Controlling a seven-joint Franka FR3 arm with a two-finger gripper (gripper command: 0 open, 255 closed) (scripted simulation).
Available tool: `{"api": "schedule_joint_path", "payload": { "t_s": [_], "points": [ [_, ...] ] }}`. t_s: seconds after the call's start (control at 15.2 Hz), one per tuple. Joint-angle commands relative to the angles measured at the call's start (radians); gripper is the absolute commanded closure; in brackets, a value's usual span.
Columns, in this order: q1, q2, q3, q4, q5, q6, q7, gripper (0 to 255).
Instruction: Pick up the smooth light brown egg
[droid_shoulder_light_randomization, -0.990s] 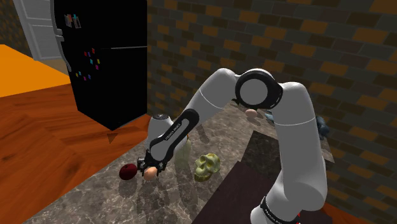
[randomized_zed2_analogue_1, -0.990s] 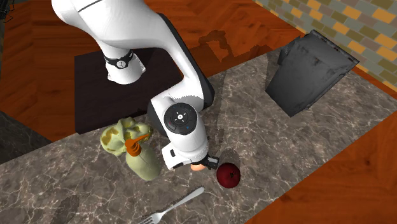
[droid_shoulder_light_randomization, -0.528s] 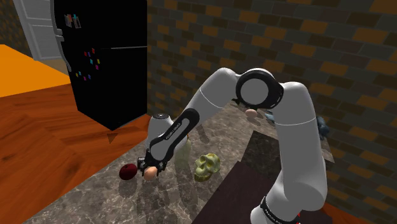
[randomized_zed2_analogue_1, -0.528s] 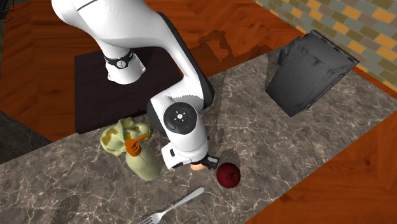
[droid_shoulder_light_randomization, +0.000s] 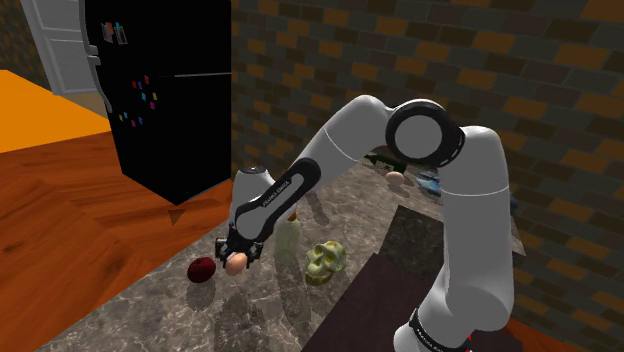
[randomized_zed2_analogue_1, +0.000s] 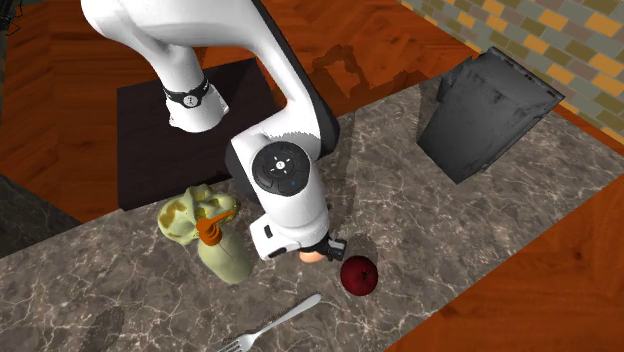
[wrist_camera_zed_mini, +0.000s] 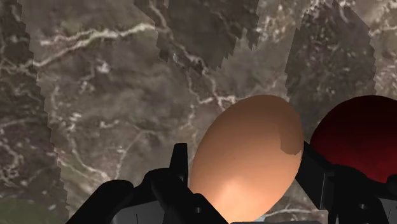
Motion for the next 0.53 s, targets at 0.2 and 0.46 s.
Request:
{"api": "schedule_joint_path", "payload": {
  "t_s": [0.2, 0.46],
  "points": [
    [-0.010, -0.061, 0.012, -0.010, 0.013, -0.050, -0.003, 255],
    [-0.013, -0.085, 0.016, -0.011, 0.019, -0.073, -0.004, 255]
  ]
}}
